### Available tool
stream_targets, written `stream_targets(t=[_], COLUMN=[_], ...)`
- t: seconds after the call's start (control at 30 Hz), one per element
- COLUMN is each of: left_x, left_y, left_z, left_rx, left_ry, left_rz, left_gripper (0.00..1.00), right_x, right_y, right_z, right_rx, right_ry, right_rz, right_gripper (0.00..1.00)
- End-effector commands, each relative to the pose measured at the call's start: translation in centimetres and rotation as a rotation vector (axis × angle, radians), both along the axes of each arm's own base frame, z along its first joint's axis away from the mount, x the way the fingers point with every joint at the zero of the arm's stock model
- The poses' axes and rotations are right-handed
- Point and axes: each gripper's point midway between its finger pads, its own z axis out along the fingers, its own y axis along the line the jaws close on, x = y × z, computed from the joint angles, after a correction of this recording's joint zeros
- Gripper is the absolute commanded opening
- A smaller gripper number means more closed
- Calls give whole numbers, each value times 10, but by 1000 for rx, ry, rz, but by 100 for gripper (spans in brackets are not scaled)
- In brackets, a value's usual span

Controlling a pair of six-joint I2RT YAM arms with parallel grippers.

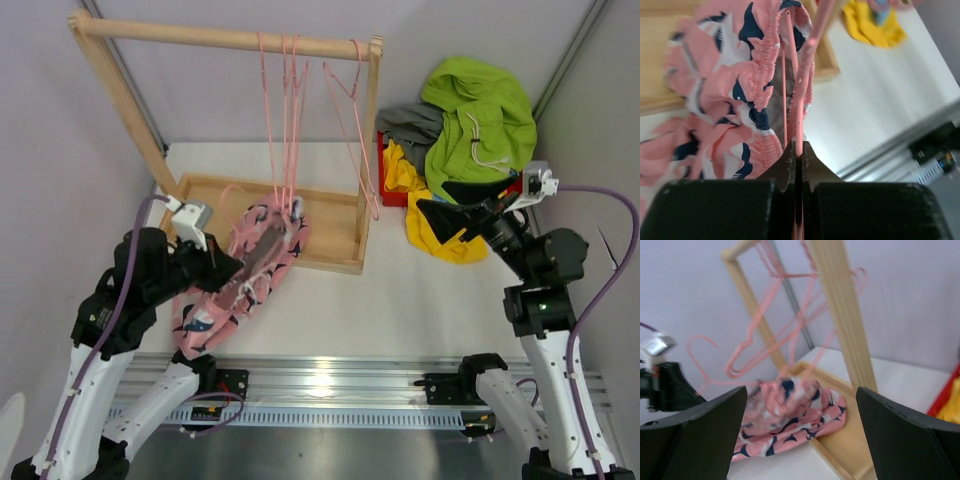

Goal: Remove the shorts from the hanger

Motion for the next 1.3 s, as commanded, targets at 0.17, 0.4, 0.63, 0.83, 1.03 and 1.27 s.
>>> stream_targets(t=[0.17,0.4,0.63,0.83,1.03,1.27], left_x=[-75,-120,-135,-128,-126,-121], left_y=[-49,-53,-56,-63,-60,-57], left_z=[-21,95,172,181,187,189], left_rx=[-109,-295,-401,-417,-413,-404], left_ry=[122,-127,-254,-252,-267,-278], left_rz=[-380,-565,-638,-646,-624,-588], left_gripper=[0,0,0,0,0,0], right_x=[-37,-55,-74,-72,-74,-79], right_y=[33,39,51,75,102,109], right_z=[58,61,75,75,70,54], right_rx=[-137,-233,-198,-171,-158,-179], right_ry=[-106,-111,-144,-162,-164,-130], right_rz=[286,384,514,563,611,616], right_gripper=[99,99,99,99,99,99])
